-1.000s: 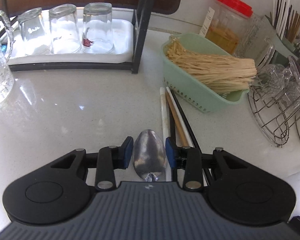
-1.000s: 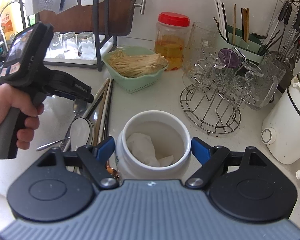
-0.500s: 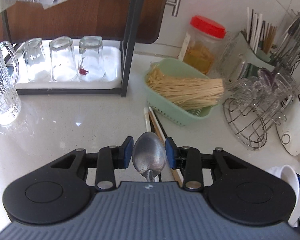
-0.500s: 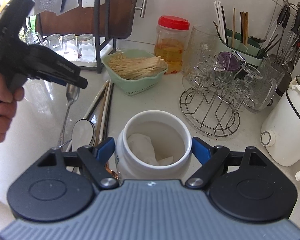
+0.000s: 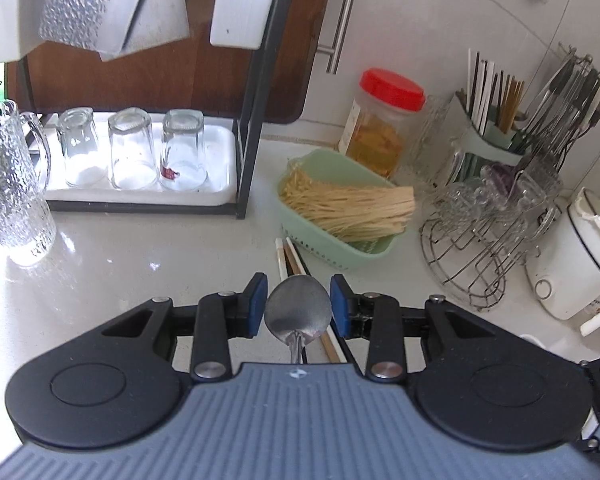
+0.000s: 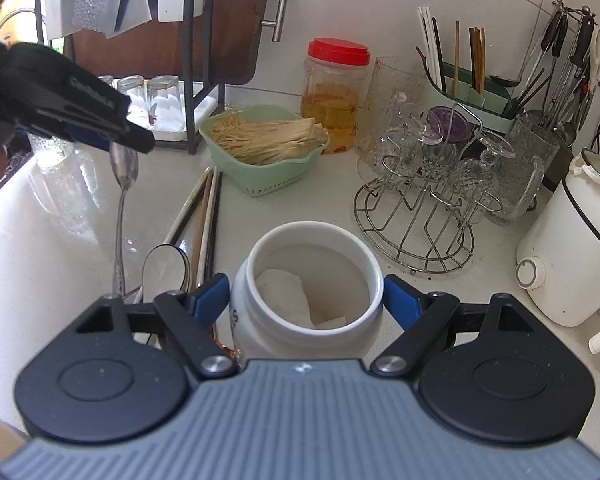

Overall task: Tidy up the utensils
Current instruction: 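Lift the steel spoon with the left gripper and carry it over the white mug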

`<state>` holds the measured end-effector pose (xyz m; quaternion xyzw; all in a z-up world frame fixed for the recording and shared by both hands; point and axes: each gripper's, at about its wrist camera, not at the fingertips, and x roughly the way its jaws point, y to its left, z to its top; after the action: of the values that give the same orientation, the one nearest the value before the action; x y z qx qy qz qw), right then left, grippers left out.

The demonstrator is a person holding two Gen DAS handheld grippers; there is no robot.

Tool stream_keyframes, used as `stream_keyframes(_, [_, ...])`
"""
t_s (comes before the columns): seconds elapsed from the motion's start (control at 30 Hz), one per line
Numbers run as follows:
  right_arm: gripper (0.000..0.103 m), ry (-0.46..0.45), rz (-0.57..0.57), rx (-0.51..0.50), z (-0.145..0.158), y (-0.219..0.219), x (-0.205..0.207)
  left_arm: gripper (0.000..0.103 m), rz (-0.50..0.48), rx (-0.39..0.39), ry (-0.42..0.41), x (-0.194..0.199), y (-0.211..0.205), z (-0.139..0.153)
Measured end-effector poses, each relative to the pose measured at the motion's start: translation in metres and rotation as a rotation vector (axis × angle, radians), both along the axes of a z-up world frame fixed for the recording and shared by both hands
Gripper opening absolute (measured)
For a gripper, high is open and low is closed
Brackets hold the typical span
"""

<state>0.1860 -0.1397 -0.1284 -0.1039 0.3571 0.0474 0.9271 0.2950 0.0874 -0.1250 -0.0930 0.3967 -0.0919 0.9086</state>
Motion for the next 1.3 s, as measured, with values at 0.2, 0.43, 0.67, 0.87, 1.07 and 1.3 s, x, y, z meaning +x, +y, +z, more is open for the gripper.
stream_keyframes(0.2, [0.086, -0.008, -0.006, -0.01, 0.0, 0.003, -0.001, 0.039, -0.019, -0.009, -0.026, -0.006, 0.003, 0.012])
stream_keyframes(0.43, [0.085, -0.035, -0.007, -0.047, -0.003, 0.008, -0.004, 0.039, -0.049, -0.023, -0.042, -0.012, 0.001, 0.019])
stream_keyframes(0.67, [0.084, -0.043, -0.01, -0.058, -0.003, 0.011, -0.004, 0.039, -0.08, -0.042, -0.08, -0.013, -0.002, 0.039])
stream_keyframes(0.87, [0.084, -0.048, -0.011, -0.054, -0.003, 0.01, -0.005, 0.039, -0.12, -0.061, -0.13, -0.011, -0.012, 0.06])
stream_keyframes(1.07, [0.084, -0.054, -0.014, -0.049, -0.003, 0.01, -0.006, 0.039, -0.177, -0.087, -0.189, -0.01, -0.028, 0.088])
stream_keyframes(1.3, [0.084, -0.066, -0.018, -0.039, -0.004, 0.009, -0.008, 0.039, -0.27, -0.099, -0.26, -0.014, -0.057, 0.124])
